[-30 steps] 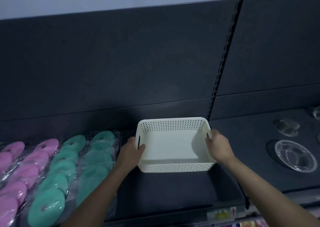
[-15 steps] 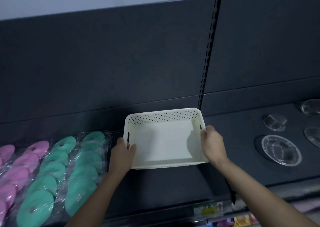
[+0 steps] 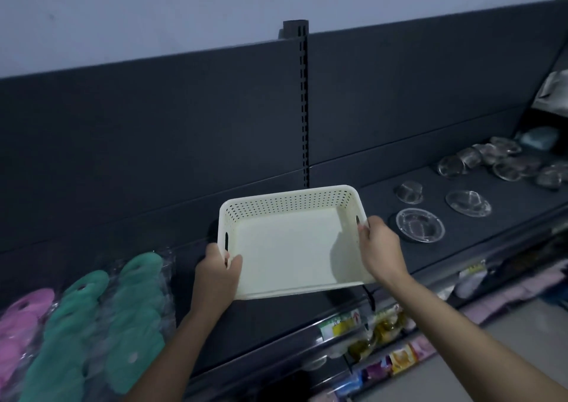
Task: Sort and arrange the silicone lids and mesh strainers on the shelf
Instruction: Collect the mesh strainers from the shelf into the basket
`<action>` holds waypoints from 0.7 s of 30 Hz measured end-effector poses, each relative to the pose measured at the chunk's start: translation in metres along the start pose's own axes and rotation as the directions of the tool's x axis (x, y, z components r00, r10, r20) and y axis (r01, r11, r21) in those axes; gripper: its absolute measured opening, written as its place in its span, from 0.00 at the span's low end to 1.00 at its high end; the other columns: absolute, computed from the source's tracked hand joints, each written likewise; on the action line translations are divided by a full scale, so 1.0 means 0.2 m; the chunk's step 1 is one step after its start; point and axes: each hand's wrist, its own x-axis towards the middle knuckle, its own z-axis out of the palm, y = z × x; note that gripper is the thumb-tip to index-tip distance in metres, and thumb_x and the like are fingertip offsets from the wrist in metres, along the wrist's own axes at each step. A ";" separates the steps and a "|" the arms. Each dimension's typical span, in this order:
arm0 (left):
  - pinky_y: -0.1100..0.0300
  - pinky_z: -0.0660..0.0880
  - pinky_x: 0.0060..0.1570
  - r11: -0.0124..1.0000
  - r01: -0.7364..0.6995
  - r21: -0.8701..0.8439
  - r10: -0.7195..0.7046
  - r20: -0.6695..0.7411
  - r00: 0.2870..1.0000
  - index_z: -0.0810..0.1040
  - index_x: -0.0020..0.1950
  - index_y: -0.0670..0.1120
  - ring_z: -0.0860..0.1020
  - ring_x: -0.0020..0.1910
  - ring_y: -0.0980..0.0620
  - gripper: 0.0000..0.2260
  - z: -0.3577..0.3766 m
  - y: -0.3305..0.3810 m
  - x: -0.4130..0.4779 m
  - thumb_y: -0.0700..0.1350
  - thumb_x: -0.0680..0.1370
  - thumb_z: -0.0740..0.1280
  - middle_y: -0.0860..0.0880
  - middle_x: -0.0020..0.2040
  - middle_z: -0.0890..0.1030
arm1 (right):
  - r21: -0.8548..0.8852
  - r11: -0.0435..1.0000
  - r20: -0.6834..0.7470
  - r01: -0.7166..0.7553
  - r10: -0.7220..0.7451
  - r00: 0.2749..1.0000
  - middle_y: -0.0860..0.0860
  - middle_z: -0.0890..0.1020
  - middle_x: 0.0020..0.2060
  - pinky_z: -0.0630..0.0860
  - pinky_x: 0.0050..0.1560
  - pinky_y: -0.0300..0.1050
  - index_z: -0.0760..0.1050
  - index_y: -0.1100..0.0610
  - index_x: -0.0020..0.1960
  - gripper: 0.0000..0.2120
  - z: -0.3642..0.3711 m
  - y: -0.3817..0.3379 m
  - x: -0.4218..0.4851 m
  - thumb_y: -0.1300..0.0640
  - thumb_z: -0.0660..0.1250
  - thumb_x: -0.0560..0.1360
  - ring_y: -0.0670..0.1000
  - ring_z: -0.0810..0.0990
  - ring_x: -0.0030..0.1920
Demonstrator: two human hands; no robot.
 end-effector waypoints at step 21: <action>0.58 0.67 0.29 0.991 -0.127 0.032 0.119 0.180 0.976 0.67 0.46 0.39 0.73 0.35 0.52 0.10 0.41 0.49 -0.14 0.45 0.78 0.62 0.48 0.40 0.74 | -0.031 0.994 -0.166 -0.101 0.095 0.982 0.52 0.71 0.31 0.58 0.28 0.43 0.59 0.55 0.35 0.16 -0.51 0.42 0.04 0.58 0.52 0.81 0.50 0.67 0.31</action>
